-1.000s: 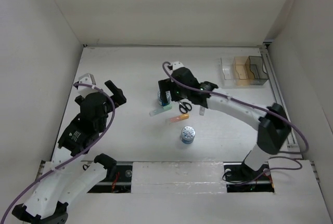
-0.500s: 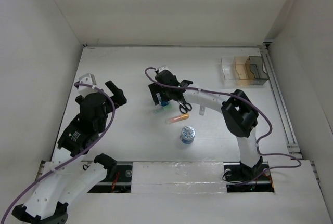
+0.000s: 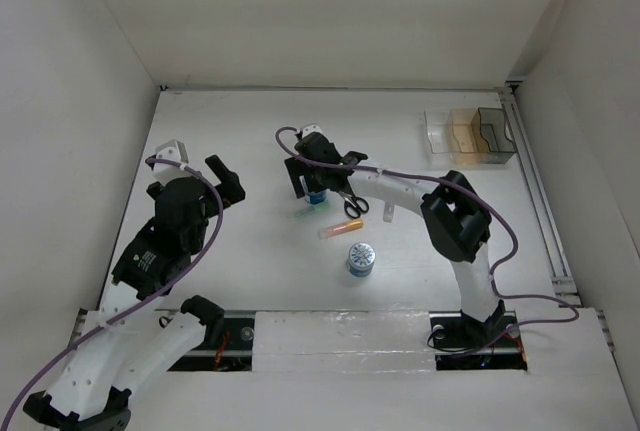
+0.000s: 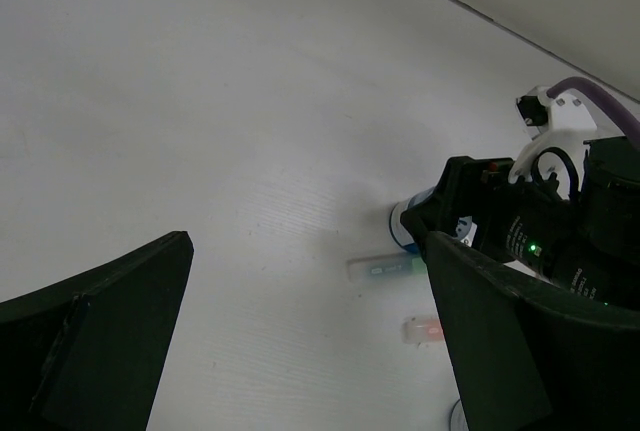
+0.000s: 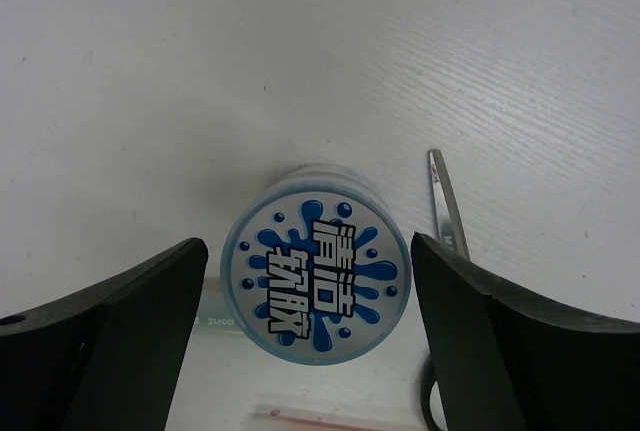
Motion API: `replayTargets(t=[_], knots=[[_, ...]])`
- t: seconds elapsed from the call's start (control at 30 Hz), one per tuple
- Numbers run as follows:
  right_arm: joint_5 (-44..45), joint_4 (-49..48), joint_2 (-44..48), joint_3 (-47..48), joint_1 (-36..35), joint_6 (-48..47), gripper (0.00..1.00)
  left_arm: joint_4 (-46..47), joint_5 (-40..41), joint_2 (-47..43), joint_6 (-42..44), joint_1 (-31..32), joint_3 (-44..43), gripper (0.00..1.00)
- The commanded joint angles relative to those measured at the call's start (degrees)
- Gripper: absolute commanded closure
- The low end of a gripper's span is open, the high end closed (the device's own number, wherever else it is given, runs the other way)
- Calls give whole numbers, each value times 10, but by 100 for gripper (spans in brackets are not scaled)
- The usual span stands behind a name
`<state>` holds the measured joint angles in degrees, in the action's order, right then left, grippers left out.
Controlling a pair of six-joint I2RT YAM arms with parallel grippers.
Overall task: Sort the stationery into containers
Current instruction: Pick up the stationery from the center of the board.
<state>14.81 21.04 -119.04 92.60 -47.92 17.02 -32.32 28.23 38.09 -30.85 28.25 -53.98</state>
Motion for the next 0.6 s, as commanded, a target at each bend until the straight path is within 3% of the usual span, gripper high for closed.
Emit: replayTargets(t=[0.0,0.1,0.13,0.2,0.3,0.33,0.43,0.47,0.5,0.57], knots=[[9,-7,4,16,4,-6,12,23,-2,1,8,-2,2,0],[9,-7,4,16,4,-6,17,23,-2,1,8,-2,2,0],[9,-7,4,16,4,-6,24,23,-2,1,8,-2,2,0],[9,-7,4,16,4,-6,26,23,-2,1,8,-2,2,0],[9,-1,-1,16,9,0,45,29,-2,1,8,-2,2,0],[9,-1,-1,22,9,0,61,29,-2,1,8,-2,2,0],[9,-1,-1,22,9,0,79,29,-2,1,8,-2,2,0],[9,4,5,28,9,0,94,29,-2,1,8,-2,2,0],[3,10,5,28,9,0,100,29,-2,1,8,-2,2,0],[-10,10,23,50,9,-7,100,29,-2,-5,8,-2,2,0]])
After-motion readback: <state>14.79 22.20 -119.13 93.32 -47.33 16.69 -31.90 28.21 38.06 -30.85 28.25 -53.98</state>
